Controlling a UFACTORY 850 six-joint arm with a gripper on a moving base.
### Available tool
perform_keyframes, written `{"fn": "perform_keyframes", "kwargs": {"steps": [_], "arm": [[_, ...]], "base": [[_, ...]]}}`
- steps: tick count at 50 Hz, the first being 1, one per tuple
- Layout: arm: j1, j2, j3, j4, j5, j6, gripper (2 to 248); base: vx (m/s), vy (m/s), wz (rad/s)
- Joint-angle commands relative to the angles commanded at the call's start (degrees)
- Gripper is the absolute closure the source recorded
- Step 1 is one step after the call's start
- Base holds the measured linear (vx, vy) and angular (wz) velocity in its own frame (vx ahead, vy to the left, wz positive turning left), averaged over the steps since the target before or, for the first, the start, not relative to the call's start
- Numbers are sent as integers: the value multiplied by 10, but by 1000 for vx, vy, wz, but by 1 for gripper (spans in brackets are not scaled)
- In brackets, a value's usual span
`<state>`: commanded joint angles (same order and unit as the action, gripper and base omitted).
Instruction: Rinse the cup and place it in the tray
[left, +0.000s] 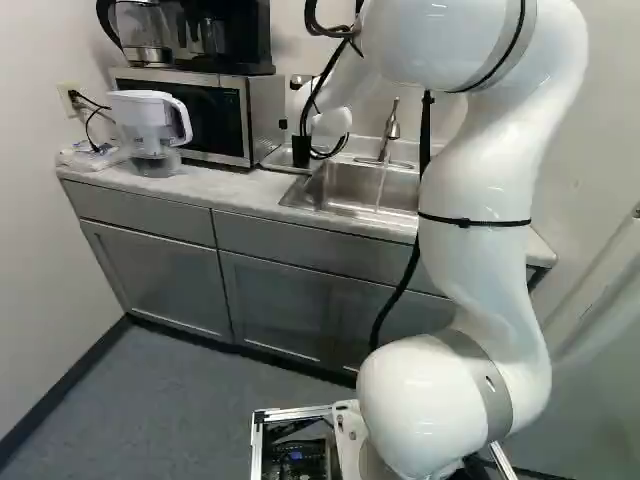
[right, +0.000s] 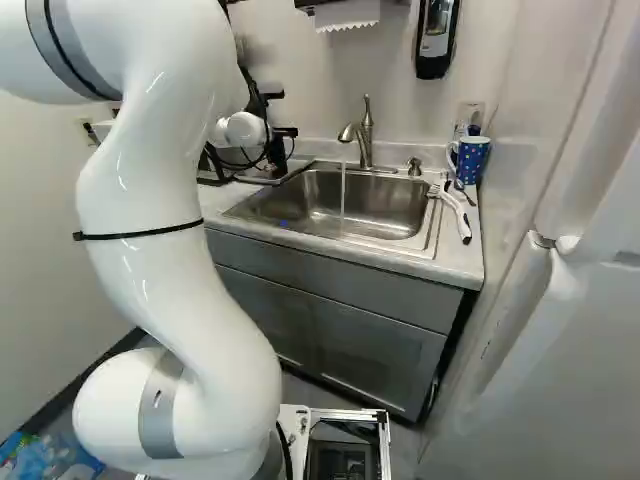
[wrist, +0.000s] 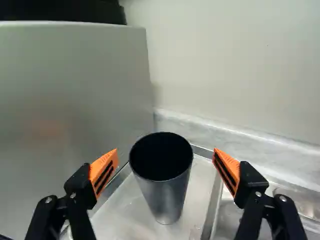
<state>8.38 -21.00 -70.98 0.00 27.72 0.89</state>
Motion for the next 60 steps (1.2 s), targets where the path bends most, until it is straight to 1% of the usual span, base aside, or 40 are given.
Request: {"fn": "perform_keyframes", "kwargs": {"steps": [28,47,60], "arm": [[-2,19,-12,0,0,0,3],[-26,47,-2,0,0,0,3],[-43,74,15,0,0,0,3]], "base": [[0,0,0],[0,0,0],[0,0,0]]}}
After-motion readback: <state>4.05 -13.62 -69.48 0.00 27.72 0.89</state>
